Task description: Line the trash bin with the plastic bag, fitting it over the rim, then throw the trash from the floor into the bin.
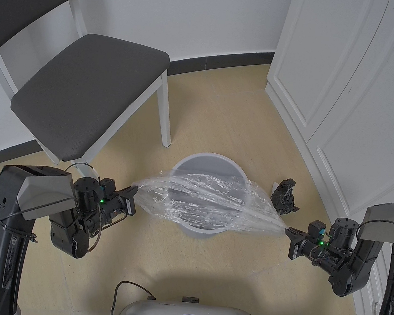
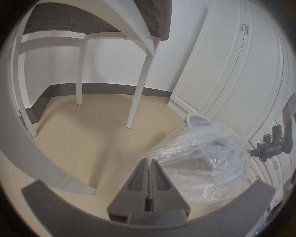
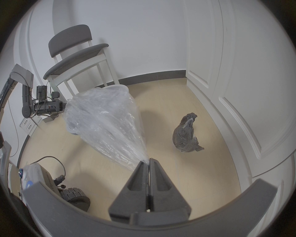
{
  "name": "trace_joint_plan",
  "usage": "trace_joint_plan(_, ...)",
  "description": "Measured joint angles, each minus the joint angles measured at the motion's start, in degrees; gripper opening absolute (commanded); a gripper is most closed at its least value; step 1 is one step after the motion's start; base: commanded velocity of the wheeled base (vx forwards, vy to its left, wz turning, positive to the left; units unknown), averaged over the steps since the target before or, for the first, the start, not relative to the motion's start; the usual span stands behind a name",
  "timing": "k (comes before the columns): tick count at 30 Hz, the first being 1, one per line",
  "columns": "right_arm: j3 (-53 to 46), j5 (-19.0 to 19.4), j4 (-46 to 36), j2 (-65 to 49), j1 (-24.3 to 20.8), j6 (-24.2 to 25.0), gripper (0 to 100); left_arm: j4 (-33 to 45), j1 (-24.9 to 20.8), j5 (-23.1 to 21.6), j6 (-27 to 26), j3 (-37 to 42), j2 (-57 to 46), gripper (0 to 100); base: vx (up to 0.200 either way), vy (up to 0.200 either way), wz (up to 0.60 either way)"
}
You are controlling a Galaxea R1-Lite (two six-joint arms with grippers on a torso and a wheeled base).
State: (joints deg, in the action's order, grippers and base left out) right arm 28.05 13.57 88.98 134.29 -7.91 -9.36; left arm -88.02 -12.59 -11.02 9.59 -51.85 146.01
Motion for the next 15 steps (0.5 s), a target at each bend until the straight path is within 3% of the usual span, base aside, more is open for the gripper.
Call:
trace_joint_plan(7, -3.0, 2.6, 0.0, -2.2, -0.1, -2.9, 0, 0.0, 1.6, -7.9, 0.0, 6.3, -3.6, 0, 0.000, 0.000, 0.00)
trace_joint_plan(15, -5.6, 4.8, 0.0, -2.9, 0.3, -5.5, 0, 0.0, 2.1, -11.6, -2.6, 9.7, -4.6, 0, 0.000, 0.000, 0.00)
